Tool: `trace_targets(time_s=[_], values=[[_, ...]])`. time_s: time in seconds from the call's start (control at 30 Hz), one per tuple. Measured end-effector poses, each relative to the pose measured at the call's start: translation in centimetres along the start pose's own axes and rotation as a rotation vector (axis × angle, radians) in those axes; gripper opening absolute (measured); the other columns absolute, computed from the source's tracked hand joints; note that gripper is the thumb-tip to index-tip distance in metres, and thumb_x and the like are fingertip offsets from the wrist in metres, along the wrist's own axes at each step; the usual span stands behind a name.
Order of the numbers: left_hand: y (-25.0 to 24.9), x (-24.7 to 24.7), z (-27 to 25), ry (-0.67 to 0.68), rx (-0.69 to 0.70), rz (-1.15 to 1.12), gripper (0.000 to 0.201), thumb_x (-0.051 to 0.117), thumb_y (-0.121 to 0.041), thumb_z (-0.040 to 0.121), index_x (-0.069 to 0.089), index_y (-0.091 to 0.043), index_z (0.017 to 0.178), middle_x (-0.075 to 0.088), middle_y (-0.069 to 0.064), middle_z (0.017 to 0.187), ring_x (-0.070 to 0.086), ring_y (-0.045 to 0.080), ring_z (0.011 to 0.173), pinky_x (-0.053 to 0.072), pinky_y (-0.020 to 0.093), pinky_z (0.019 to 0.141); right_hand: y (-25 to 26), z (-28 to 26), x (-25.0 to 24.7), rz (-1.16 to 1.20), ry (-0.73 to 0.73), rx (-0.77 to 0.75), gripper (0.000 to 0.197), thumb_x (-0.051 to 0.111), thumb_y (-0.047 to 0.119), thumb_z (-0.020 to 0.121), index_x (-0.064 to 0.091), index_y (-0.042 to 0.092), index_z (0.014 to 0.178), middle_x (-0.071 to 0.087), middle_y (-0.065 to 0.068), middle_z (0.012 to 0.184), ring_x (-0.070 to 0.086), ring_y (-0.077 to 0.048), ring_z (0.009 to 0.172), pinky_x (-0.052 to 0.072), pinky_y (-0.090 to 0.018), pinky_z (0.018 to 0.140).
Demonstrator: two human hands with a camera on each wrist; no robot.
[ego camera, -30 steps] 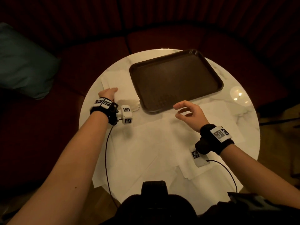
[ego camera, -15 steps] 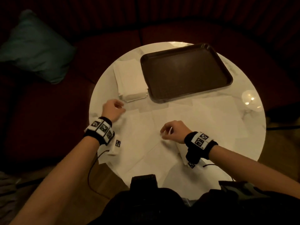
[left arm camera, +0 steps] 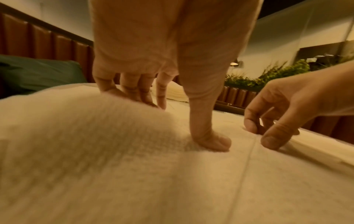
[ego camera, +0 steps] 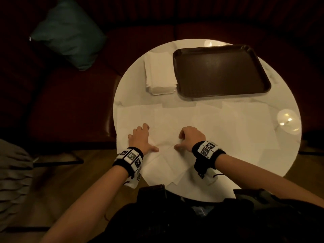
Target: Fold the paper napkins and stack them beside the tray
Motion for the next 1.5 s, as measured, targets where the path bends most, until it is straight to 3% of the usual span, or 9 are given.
trace_targets(time_s=[0.13,0.3,0.47,0.67,0.8,0.9,1.03,1.33,1.5], values=[[0.1,-0.2,-0.1,0.014,-0.016,-0.006,0.069,0.086,-0.048,0.058,0.052,-0.018,0.110,0.056,0.002,0.112,0.053,0.025,0.107,0.037,0.042,0.095,-0.4,0.0,0.1,0.105,0.002,0.023,0.034,0.085,0.040,0.062,0.064,0.022,0.081,0.059,0.006,0.089,0.058,-0.017,0.081,0.043,-0.027,0.065],[-1.1,-1.9,-1.6,-0.010,0.075,-0.173,0.033,0.084,-0.033,0.067,0.066,-0.013,0.087,0.059,0.000,0.090,0.057,0.023,0.088,0.045,0.035,0.079,-0.2,-0.4,-0.5,0.307,-0.095,-0.071,0.059,0.088,0.028,0.060,0.045,0.023,0.100,0.052,0.002,0.093,0.051,-0.016,0.075,0.039,-0.029,0.064],[-3.4,-2.7,-4.9,-0.047,0.217,-0.167,0.013,0.070,-0.027,0.077,0.058,-0.023,0.077,0.063,-0.007,0.084,0.059,0.016,0.077,0.038,0.027,0.061,-0.3,-1.6,-2.6,0.474,-0.174,-0.216,0.042,0.058,-0.009,0.066,0.057,0.024,0.093,0.051,0.001,0.096,0.045,-0.015,0.063,0.041,-0.025,0.062],[-5.7,3.0,-7.5,0.273,0.300,-0.213,0.056,0.065,-0.077,0.064,0.066,-0.027,0.090,0.065,-0.011,0.089,0.060,0.007,0.082,0.051,0.029,0.073,-2.7,-2.0,-2.6,0.632,-0.150,-0.140,0.033,0.046,-0.001,0.082,0.065,0.024,0.072,0.060,-0.004,0.099,0.056,-0.019,0.074,0.042,-0.022,0.065],[-5.1,3.4,-6.3,0.266,0.233,-0.397,0.048,0.062,-0.063,0.081,0.070,-0.018,0.097,0.068,-0.003,0.092,0.063,0.011,0.077,0.053,0.028,0.074,-3.1,-2.1,-1.6,0.562,-0.126,-0.126,0.005,0.069,0.021,0.084,0.065,0.020,0.081,0.062,-0.004,0.100,0.062,-0.020,0.069,0.048,-0.025,0.062],[-4.5,2.9,-5.2,0.137,0.246,-0.247,0.033,0.070,-0.042,0.084,0.062,-0.017,0.104,0.061,-0.001,0.094,0.057,0.016,0.083,0.050,0.031,0.076,-2.1,-2.0,-0.7,0.320,-0.068,-0.228,0.030,0.081,0.029,0.073,0.066,0.025,0.099,0.053,0.001,0.101,0.053,-0.013,0.073,0.044,-0.026,0.072],[-4.9,4.3,-5.5,0.112,0.254,-0.050,0.055,0.079,-0.040,0.074,0.048,-0.016,0.113,0.047,0.001,0.108,0.051,0.020,0.096,0.045,0.033,0.082,-0.7,-1.8,0.9,0.045,0.037,-0.294,0.053,0.080,0.035,0.073,0.058,0.029,0.121,0.041,0.001,0.116,0.046,-0.016,0.099,0.042,-0.030,0.086],[-4.3,4.7,-4.7,0.114,0.226,-0.208,0.041,0.086,-0.029,0.063,0.048,-0.021,0.077,0.050,-0.002,0.087,0.046,0.018,0.081,0.039,0.027,0.066,0.5,-1.2,1.1,-0.067,0.098,-0.315,0.020,0.076,0.020,0.068,0.059,0.023,0.076,0.049,0.003,0.093,0.050,-0.020,0.092,0.044,-0.030,0.077],[-4.0,2.9,-4.8,0.122,0.214,-0.569,0.039,0.085,-0.036,0.068,0.053,-0.020,0.083,0.062,-0.007,0.066,0.054,0.010,0.058,0.041,0.023,0.055,1.1,-2.0,-0.5,0.233,0.134,-0.363,0.038,0.075,0.013,0.061,0.040,0.027,0.065,0.054,-0.005,0.070,0.045,-0.019,0.063,0.039,-0.033,0.059]])
Point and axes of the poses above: each hand's wrist, its own z-axis towards the middle knuckle, its own x-axis out of the palm, y = z × x, the point moved 10 cm from there along z, towards the middle knuckle
